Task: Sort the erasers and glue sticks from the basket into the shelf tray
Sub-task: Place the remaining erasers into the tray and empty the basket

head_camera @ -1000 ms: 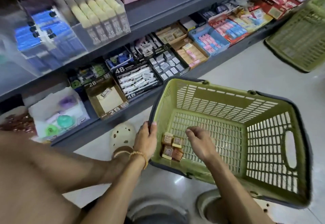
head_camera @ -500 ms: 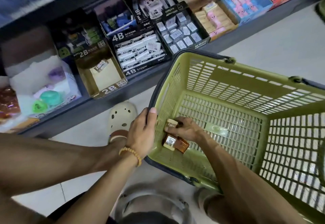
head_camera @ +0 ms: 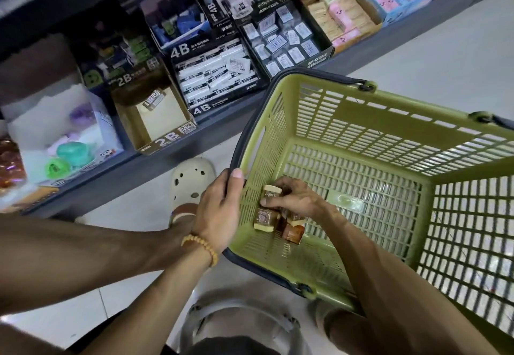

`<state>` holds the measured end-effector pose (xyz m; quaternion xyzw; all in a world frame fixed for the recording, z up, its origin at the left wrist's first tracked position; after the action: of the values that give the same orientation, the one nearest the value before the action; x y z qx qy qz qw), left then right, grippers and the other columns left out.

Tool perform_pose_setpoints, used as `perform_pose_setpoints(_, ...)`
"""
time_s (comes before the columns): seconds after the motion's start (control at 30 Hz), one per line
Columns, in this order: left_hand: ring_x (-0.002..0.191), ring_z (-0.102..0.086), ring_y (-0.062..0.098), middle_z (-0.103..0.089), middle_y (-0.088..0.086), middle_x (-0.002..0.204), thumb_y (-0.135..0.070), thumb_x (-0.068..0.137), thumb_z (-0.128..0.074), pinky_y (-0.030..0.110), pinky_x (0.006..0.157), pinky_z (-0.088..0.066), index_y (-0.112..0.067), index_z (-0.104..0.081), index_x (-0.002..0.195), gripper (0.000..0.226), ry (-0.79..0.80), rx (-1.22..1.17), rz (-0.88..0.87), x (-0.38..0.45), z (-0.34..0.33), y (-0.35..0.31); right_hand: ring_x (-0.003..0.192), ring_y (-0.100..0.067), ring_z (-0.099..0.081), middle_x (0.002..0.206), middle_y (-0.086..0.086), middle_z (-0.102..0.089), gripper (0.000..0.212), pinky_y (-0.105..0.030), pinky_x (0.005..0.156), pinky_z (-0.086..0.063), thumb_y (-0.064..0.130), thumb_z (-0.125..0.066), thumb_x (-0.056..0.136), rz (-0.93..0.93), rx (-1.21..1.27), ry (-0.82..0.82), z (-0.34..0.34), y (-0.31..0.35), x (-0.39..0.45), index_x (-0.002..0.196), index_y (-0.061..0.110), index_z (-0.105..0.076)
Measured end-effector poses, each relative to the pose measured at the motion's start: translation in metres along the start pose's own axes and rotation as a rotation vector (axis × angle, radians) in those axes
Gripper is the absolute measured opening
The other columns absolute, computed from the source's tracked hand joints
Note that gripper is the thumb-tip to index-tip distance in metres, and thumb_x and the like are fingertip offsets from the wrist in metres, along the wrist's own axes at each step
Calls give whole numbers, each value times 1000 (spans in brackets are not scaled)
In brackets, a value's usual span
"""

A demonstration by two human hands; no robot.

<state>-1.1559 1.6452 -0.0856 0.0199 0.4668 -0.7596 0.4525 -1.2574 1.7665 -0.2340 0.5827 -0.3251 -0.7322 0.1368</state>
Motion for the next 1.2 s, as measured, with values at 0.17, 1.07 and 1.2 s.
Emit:
perform_pose_setpoints(0.17, 113, -57, 15, -65, -3, 121, -45, 103, -29, 25, 89, -37, -24, -65, 121, 45, 2, -18, -2, 1, 0, 1, 95, -18, -62, 103, -1, -65, 49, -37, 82, -50, 45, -85, 71, 10, 45, -10, -1, 2, 3, 103, 20, -58)
perform_pose_setpoints(1.07, 95, -56, 18, -63, -1, 96, -43, 102, -30, 30, 79, -39, -22, -61, 91, 39, 0, -7, 7, -1, 10, -9, 104, -30, -62, 123, -15, -61, 83, -39, 84, -51, 47, -94, 52, 312, 1028, 85, 31, 94, -90, 118, 16, -55)
perform_pose_setpoints(1.2, 103, -57, 5, -58, -12, 110, -42, 97, -45, 13, 84, -41, -28, -62, 123, 34, -126, -88, -157, -15, 50, -42, 98, -25, -65, 116, -13, -65, 53, -35, 80, -51, 49, -93, 54, 449, 908, 145, 25, 143, -139, 96, 25, -73)
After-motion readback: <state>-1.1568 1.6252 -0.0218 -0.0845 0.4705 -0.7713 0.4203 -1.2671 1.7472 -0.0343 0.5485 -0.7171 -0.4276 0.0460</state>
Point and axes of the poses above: each hand's wrist, its own x-axis towards the middle knuckle, its own z-axis out of the back of the hand, y = z × x, the point moved 8 cm from there along x, towards the middle knuckle
